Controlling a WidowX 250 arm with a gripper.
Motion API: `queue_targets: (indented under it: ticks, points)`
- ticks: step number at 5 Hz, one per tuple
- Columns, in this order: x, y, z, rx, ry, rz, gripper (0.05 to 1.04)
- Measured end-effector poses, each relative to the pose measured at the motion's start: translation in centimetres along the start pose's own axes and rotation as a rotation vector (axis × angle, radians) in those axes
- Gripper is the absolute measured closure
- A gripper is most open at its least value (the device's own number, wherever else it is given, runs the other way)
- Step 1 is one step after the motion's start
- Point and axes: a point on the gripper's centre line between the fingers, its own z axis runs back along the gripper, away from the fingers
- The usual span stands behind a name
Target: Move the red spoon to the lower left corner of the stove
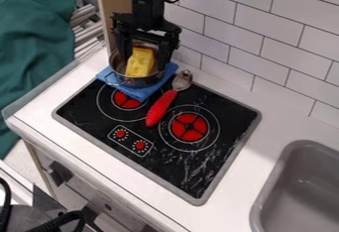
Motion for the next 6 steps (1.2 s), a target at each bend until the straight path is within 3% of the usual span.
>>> queue_targets:
  ticks: [1,2,4,5,6]
  points:
    - [-0.7,-0.2,-1.6,-0.01,0.044,0.004,0.075]
    - [-1.6,-0.9,-2.8,-0.049,0.055,0.016,0.075]
    - [-2.7,-2.9,-6.9,-0.049,0.119,-0.02,0.075]
    - [-2.6,-3.5,-7.7,-0.037,0.129,-0.038,0.075]
    - [-2.1,-3.5,-7.9,-0.018,0.092,-0.054,0.131]
